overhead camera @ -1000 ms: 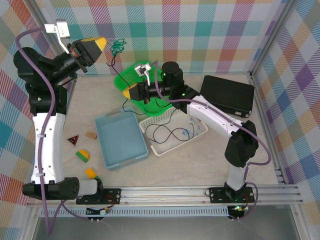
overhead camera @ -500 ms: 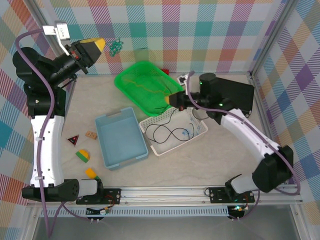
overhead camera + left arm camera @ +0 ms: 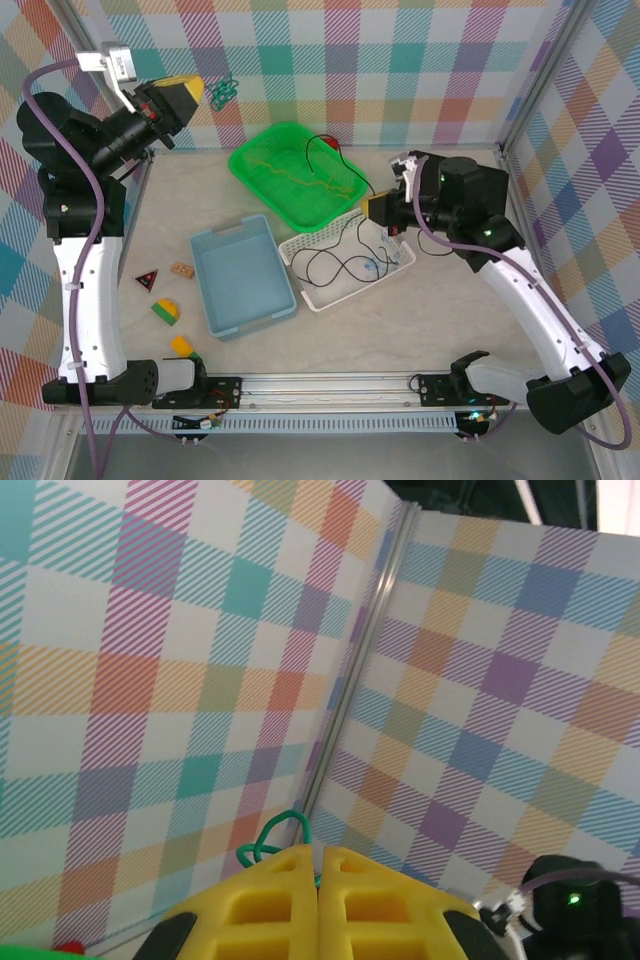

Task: Untangle the cables

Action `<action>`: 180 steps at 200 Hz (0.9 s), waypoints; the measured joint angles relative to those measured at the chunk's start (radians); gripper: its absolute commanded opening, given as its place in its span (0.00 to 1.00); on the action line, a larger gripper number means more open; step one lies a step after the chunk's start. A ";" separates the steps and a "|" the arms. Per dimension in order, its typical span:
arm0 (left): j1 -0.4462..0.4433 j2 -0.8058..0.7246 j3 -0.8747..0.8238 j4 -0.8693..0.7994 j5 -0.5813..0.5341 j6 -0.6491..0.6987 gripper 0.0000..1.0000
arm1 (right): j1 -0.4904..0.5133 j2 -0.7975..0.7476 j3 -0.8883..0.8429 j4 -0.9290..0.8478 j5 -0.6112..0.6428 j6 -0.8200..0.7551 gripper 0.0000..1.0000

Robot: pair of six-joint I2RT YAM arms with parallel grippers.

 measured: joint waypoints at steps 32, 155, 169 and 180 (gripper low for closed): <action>0.000 -0.014 -0.002 -0.087 -0.005 0.048 0.00 | 0.000 -0.014 0.007 0.006 -0.031 0.000 0.00; 0.000 -0.056 -0.080 -0.096 0.024 0.054 0.00 | 0.012 0.140 -0.095 0.085 0.083 -0.050 0.63; 0.000 -0.055 -0.089 -0.066 0.045 0.036 0.00 | 0.016 0.142 -0.108 0.083 0.086 -0.064 0.67; 0.000 -0.055 -0.098 -0.046 0.066 0.021 0.00 | 0.016 0.137 -0.108 0.089 0.086 -0.073 0.68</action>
